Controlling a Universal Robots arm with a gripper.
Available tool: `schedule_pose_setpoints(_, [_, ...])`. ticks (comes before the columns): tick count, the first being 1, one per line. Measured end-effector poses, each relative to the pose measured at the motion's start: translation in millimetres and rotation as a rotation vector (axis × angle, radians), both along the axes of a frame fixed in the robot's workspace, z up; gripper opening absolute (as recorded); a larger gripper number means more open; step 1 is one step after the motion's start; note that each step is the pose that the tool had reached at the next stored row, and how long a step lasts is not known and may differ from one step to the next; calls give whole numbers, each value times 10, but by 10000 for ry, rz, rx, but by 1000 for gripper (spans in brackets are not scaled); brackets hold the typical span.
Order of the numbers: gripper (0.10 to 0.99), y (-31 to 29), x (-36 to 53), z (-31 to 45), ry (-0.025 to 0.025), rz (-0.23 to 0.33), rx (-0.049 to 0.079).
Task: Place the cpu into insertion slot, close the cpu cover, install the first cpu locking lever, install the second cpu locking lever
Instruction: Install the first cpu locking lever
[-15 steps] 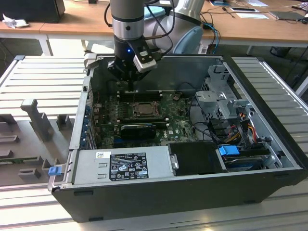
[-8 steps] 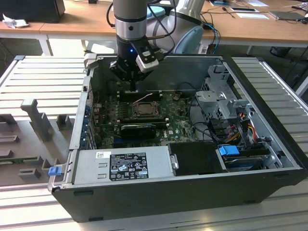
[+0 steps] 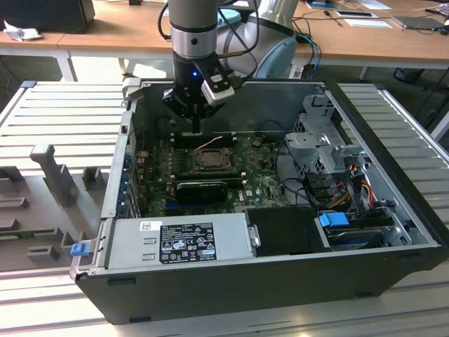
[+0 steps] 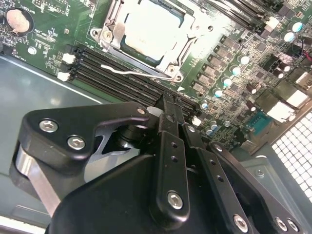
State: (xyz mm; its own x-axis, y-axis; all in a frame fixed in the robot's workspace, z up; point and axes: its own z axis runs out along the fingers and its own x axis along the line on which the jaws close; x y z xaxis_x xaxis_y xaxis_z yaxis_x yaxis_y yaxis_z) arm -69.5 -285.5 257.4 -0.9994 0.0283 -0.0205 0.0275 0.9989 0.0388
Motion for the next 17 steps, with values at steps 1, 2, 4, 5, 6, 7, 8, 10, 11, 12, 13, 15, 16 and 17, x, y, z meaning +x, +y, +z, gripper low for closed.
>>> schedule_pose_setpoints(1, [106,0,6,0,0,-1,0])
schedule_pose_setpoints(2, [106,0,9,-1,-1,0,1])
schedule_pose_setpoints(4, [106,0,16,-2,0,0,1])
schedule_pose_setpoints(5, [106,0,18,-2,-1,0,2])
schedule_pose_setpoints(6, [106,-1,20,-3,0,0,5])
schedule_pose_setpoints(7, [106,-3,26,-7,0,-1,57])
schedule_pose_setpoints(8, [106,-8,31,-11,-1,-1,143])
schedule_pose_setpoints(10, [106,-22,46,-20,0,1,411])
schedule_pose_setpoints(11, [106,-27,51,-23,1,1,511])
schedule_pose_setpoints(12, [106,-33,56,-29,0,0,630])
schedule_pose_setpoints(13, [106,-35,60,-39,-2,0,662])
schedule_pose_setpoints(15, [106,-37,72,-68,1,33,665])
schedule_pose_setpoints(16, [106,-37,77,-90,3,103,665])
schedule_pose_setpoints(17, [106,-37,79,-109,6,188,665])
